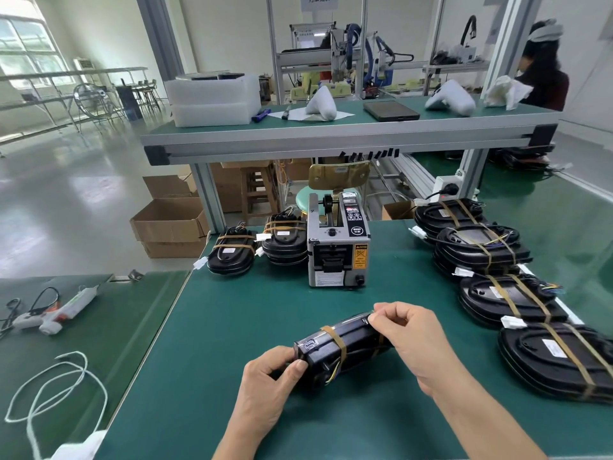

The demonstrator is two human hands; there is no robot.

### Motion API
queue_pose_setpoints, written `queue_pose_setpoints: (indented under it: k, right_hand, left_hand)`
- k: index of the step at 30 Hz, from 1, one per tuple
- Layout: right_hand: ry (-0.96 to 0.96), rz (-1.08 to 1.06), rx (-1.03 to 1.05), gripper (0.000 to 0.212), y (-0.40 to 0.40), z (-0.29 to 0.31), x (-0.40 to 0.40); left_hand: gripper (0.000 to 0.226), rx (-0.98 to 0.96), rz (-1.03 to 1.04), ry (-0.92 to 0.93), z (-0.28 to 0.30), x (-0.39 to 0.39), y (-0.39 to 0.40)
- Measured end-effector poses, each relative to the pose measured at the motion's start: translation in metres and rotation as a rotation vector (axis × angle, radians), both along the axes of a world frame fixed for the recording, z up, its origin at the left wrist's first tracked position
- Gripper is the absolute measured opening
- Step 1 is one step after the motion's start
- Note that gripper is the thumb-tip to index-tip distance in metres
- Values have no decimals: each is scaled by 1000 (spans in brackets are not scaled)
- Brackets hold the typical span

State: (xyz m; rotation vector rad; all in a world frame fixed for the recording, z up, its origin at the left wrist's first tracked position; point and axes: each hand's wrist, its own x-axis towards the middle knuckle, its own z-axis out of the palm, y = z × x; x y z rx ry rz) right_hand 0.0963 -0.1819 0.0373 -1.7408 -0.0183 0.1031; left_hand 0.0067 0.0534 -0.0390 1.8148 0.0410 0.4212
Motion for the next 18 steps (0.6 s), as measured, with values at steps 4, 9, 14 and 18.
queue_pose_setpoints:
  k: [4, 9, 14, 18]
  right_hand:
    - [-29, -7, -15, 17, 0, -1, 0]
    - [-33, -12, -49, 18, 1, -3, 0]
    - [-56, -47, -118, 16, 3, -3, 0]
    - [-87, -68, -214, 14, 4, 0, -2]
  left_hand:
    - [18, 24, -4, -9, 0, -1, 0]
    - [19, 19, 1, 2, 2, -2, 0]
    - [14, 28, -2, 7, 1, -1, 1]
    - [23, 23, 8, -4, 3, -1, 0]
